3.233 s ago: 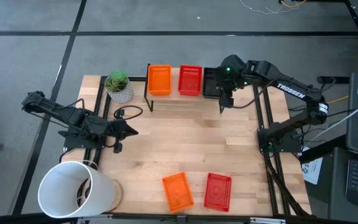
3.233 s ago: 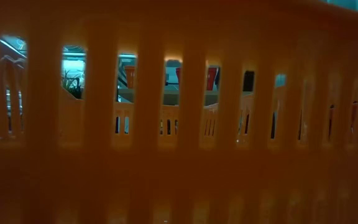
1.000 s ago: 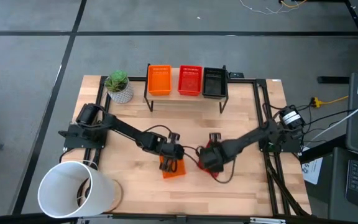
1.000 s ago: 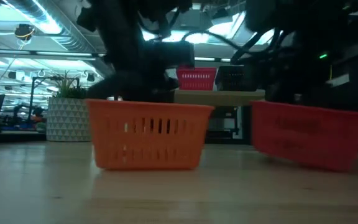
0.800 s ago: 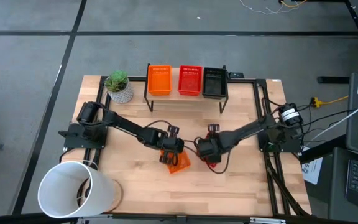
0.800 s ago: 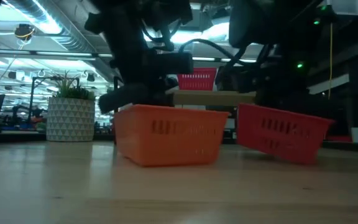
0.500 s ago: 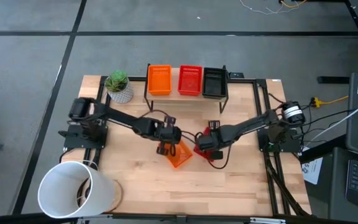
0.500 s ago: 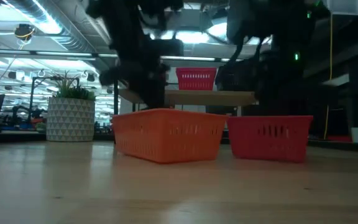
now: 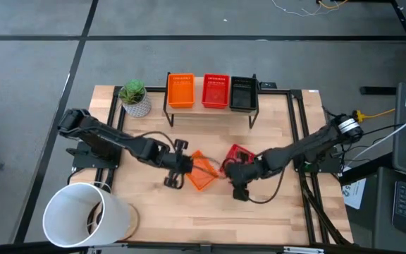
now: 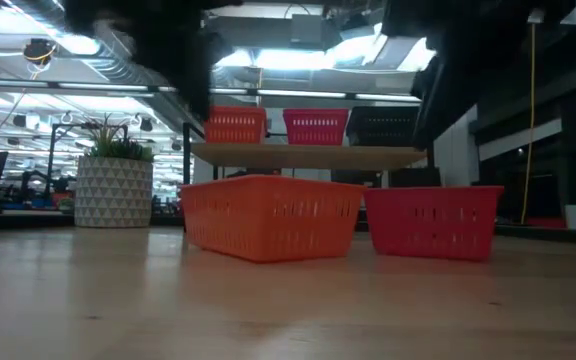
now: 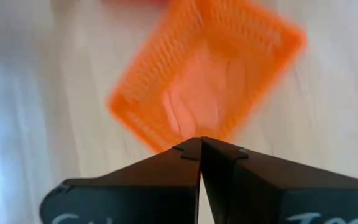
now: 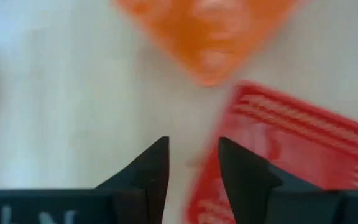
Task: Stack baskets on shelf by color
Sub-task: Stack the red bin on top of the red bins on the shelf
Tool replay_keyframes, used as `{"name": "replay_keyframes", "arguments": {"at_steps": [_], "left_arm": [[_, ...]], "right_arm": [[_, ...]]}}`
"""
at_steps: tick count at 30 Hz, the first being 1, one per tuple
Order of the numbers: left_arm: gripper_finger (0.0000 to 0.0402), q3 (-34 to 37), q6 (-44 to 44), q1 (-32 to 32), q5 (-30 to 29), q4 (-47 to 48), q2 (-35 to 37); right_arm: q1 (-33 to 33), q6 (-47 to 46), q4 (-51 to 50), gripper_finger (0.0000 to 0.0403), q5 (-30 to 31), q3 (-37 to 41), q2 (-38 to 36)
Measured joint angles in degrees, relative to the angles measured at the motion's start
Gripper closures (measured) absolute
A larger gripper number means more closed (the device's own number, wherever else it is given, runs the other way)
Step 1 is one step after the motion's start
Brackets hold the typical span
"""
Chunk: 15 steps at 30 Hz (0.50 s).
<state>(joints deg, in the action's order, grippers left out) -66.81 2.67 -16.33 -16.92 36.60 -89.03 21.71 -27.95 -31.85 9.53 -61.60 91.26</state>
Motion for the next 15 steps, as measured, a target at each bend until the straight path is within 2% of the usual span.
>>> {"name": "replay_keyframes", "arguments": {"at_steps": [2,5,10,15], "left_arm": [[0.0401,0.1,-1.1,-1.6,-0.1,1.2,0.1],[0.0401,0.1,-2.7,-3.2,-1.0,2.2,1.9],[0.0401,0.1,-6.8,-5.1,-1.3,3.4,3.5],[0.0401,0.1,-10.2,-8.3,-4.6,8.1,6.6]], "right_arm": [[1.9,-3.5,0.0,0.0264,5.4,0.0,1.2],[4.7,-6.5,0.0,0.0264,9.1,0.0,2.5],[6.0,-9.5,-1.8,0.0264,11.2,0.0,5.3],[6.2,-9.6,-3.0,0.0264,11.5,0.0,7.7]]}}
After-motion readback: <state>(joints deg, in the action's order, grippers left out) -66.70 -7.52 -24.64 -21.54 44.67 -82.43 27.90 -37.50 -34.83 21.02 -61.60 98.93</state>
